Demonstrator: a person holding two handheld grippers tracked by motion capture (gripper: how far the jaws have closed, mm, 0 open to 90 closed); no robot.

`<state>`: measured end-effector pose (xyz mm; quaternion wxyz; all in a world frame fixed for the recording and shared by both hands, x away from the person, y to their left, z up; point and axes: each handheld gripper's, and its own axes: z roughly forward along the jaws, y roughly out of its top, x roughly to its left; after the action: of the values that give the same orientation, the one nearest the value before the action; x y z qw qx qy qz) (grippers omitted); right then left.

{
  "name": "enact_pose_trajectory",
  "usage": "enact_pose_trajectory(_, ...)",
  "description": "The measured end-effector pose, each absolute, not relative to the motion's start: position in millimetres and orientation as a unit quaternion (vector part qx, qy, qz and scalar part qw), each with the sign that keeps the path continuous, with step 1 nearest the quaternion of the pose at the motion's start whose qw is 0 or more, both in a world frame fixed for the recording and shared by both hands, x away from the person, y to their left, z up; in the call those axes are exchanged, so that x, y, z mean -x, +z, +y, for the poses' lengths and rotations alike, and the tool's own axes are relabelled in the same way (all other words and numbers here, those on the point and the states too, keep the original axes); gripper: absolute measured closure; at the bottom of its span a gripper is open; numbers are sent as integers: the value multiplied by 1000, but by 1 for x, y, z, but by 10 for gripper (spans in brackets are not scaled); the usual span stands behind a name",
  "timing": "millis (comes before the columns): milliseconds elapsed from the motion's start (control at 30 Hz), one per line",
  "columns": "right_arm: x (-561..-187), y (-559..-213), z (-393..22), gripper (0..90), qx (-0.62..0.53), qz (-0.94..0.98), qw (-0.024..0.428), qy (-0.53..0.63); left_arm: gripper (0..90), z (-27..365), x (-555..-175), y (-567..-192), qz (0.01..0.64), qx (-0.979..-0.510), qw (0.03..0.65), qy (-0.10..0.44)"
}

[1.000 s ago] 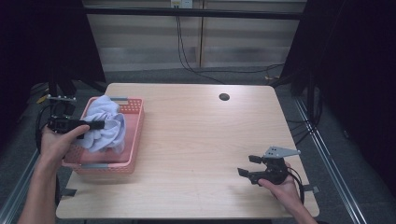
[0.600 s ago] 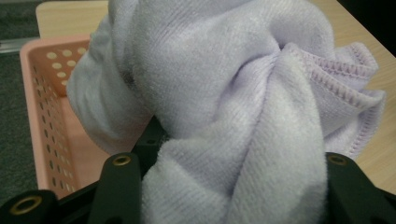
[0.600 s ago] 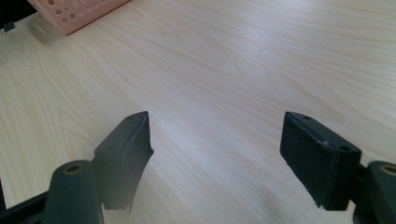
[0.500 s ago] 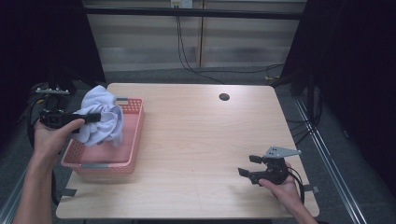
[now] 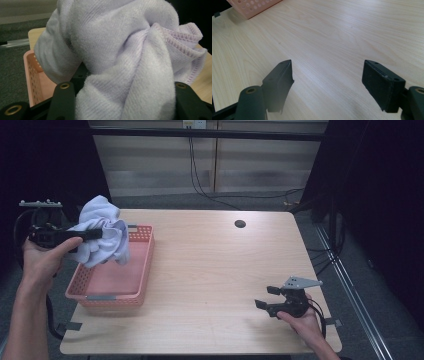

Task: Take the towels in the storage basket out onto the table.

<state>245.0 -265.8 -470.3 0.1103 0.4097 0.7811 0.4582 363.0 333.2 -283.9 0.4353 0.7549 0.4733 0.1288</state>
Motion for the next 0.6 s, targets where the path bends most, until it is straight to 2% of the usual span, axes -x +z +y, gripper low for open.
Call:
enact_pose_trajectory(233,-245,-470,-266,247,-410,781,110,458,472,328,-357,-269,462,-749,455,136)
enact_pose_trajectory(600,-245,-470,-266,247,-410,781,110,458,469,273,-358,-274,418,-775,460,116)
